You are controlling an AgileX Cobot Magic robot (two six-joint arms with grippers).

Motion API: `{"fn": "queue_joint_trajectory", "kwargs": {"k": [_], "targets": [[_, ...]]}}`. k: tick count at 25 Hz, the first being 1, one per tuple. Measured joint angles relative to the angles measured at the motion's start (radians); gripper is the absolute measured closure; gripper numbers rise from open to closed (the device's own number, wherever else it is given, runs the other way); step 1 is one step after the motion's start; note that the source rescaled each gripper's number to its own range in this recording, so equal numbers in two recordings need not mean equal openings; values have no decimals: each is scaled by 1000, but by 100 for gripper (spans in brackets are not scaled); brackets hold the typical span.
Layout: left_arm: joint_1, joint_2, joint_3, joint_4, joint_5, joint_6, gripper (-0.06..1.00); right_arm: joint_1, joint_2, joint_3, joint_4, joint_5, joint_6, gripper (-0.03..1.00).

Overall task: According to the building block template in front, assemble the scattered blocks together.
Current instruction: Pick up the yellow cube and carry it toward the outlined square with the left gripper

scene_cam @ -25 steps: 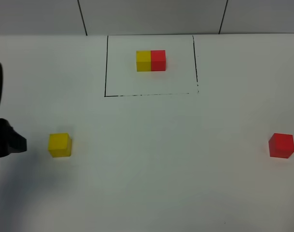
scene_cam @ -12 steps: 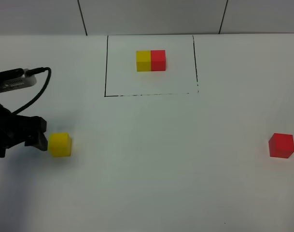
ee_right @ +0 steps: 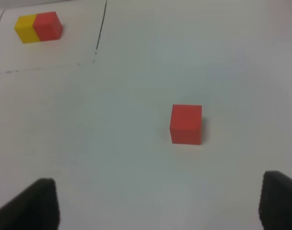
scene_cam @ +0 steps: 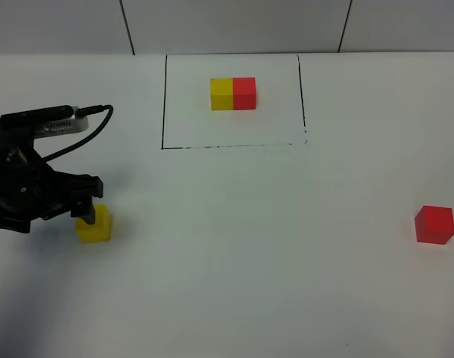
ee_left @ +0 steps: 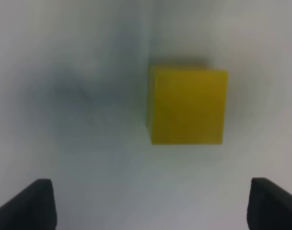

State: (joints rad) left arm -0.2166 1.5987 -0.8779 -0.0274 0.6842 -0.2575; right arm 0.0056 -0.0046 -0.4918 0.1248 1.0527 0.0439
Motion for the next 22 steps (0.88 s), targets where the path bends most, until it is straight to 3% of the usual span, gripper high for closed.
{"fn": "queue_joint_trajectory", "kwargs": {"k": [8,22], "targets": [[-9,121,-55,-47,-29,11,16,0,0,0,0,0,0,21],[-10,299,-73,-47,-100,17,18,0,0,0,0,0,1,21]]}}
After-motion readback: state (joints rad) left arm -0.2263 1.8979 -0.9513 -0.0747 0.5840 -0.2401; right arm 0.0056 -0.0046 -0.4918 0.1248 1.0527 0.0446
